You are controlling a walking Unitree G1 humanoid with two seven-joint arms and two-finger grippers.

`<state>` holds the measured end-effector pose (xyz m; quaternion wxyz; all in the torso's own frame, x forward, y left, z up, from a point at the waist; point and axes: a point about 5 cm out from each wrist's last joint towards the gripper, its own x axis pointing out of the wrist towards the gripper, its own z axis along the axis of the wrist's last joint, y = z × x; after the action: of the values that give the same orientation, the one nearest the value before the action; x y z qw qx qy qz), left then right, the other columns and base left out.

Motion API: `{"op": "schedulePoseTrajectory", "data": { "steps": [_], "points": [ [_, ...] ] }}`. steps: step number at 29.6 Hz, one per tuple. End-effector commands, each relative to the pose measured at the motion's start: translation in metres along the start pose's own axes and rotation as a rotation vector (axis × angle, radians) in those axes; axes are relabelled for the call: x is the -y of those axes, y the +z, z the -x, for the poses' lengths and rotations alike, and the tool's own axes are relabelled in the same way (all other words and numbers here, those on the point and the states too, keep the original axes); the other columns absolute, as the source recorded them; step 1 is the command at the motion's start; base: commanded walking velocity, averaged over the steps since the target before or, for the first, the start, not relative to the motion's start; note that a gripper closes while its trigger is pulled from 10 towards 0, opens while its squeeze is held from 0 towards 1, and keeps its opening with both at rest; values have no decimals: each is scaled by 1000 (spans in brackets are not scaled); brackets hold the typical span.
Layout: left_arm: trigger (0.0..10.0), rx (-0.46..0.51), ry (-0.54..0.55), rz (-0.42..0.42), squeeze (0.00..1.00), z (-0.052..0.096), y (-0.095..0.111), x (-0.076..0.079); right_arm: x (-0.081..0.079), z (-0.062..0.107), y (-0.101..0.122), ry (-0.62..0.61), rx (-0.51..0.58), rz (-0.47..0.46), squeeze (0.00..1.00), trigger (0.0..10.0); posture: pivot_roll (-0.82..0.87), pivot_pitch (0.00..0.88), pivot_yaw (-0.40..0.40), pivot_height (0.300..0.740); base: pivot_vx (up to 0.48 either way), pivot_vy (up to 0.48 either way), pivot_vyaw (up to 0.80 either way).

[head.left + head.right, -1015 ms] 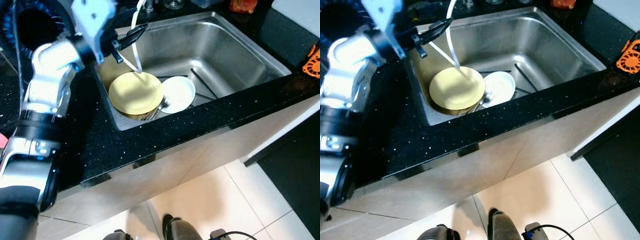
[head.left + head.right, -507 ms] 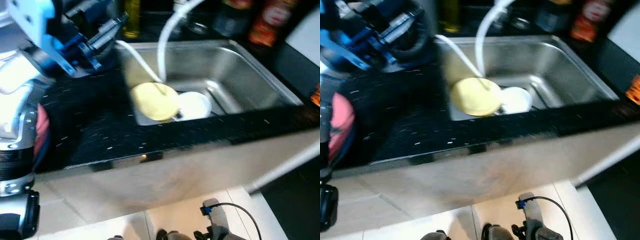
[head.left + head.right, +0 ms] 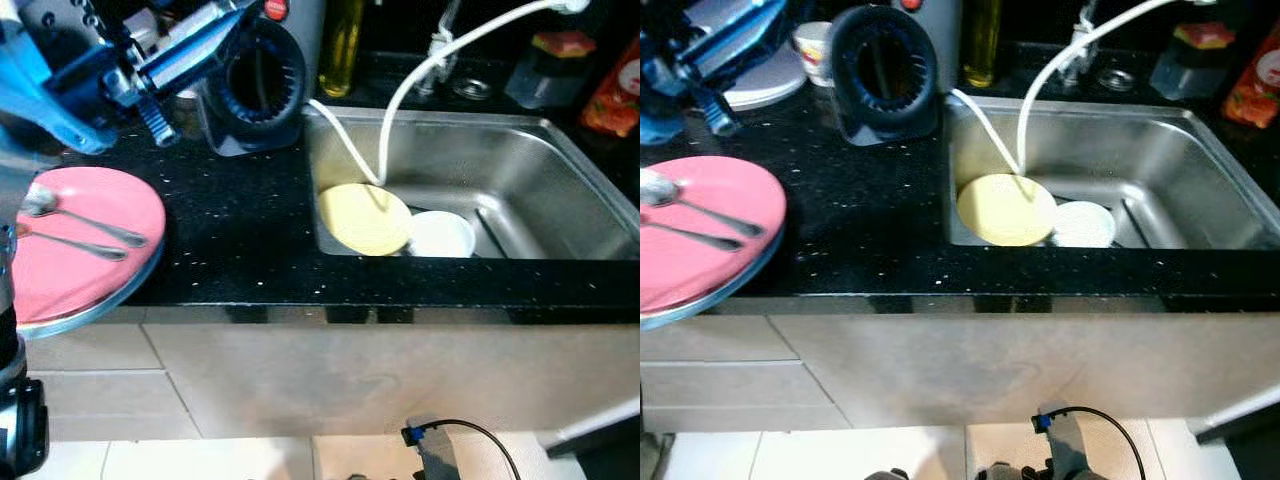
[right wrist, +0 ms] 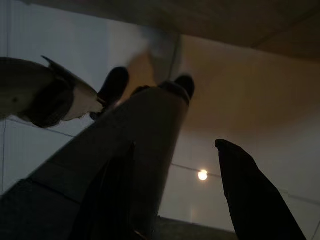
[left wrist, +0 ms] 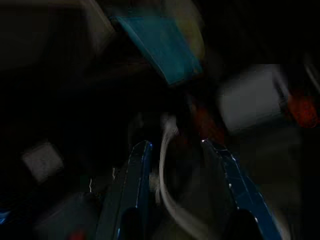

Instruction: Kitchen organization

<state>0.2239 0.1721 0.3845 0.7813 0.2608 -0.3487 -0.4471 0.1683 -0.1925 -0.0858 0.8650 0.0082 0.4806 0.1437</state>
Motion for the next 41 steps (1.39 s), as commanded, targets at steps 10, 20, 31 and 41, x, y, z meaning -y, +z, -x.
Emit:
{"op": "schedulePoseTrajectory", "data": {
  "steps": [10,20,31,41],
  "points": [
    [10000,-481,5,-34,0,57,-22,2,2,3,-13,0,-48,-3,0,10000,190,100,-69,740,0,0,705],
    [10000,-421,-320,280,0,67,0,60,5,5,-16,-28,-62,-3,0,10000,196,105,-75,740,0,0,211],
    [10000,-793,-433,491,0,106,-29,94,10,7,-19,-48,-81,22,0,10000,193,111,-82,740,0,0,0],
    [10000,-1146,-460,579,0,142,-52,103,11,7,-19,-62,-77,27,0,10000,186,108,-77,740,0,0,0]
  ]
}}
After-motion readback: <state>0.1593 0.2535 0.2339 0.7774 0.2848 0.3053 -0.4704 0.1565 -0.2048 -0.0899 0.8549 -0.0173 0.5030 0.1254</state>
